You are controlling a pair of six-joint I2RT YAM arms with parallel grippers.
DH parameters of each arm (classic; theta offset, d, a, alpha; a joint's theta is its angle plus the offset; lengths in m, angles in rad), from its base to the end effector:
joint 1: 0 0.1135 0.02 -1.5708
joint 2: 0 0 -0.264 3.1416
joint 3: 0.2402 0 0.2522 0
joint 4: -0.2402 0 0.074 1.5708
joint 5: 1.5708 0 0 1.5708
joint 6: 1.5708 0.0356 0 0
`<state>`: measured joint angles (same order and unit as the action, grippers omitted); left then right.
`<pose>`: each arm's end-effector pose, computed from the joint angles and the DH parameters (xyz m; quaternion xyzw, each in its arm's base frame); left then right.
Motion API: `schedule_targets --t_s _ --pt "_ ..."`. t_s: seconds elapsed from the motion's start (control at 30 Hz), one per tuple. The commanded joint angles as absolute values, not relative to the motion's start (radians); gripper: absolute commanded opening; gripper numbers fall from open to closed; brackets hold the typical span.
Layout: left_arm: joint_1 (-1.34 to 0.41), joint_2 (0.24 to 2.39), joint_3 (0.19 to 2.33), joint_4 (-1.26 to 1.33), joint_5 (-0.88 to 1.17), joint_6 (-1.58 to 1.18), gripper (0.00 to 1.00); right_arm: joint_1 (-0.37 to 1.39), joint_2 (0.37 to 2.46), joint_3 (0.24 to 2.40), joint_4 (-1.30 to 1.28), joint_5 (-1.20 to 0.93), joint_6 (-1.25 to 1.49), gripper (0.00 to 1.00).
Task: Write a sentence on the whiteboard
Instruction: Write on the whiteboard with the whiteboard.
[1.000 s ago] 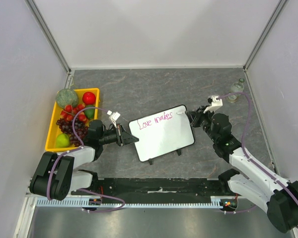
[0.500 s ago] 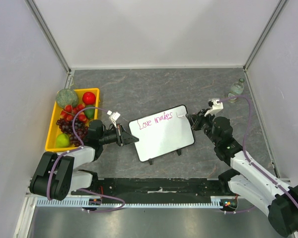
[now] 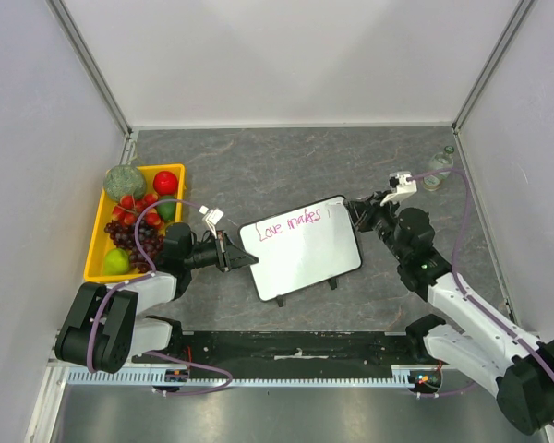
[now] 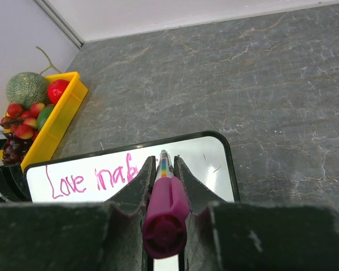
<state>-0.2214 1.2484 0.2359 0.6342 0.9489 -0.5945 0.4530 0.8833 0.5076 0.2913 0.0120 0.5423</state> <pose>0.1937 -0.0733 0.1529 0.1156 0.7709 -0.5452 0.3086 0.1904 0.0922 0.2742 0.0369 0.7354 0.3191 0.5967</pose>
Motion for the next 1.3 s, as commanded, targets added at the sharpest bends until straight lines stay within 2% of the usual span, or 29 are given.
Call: schedule_targets --t_s 0.0,0.37,0.83,1.27 --pt "-0.222 1.249 0.252 0.650 0.940 -0.568 0.02 0.449 0.926 0.542 0.347 0.017 0.552 0.00" --pt "-0.222 1.249 0.253 0.650 0.942 -0.569 0.02 0.448 0.980 0.496 0.362 0.038 0.555 0.00" --pt "-0.222 1.253 0.253 0.650 0.939 -0.568 0.02 0.439 0.859 0.515 0.290 0.046 0.548 0.00" --pt "-0.224 1.253 0.253 0.650 0.940 -0.568 0.02 0.428 0.902 0.468 0.296 0.021 0.531 0.00"
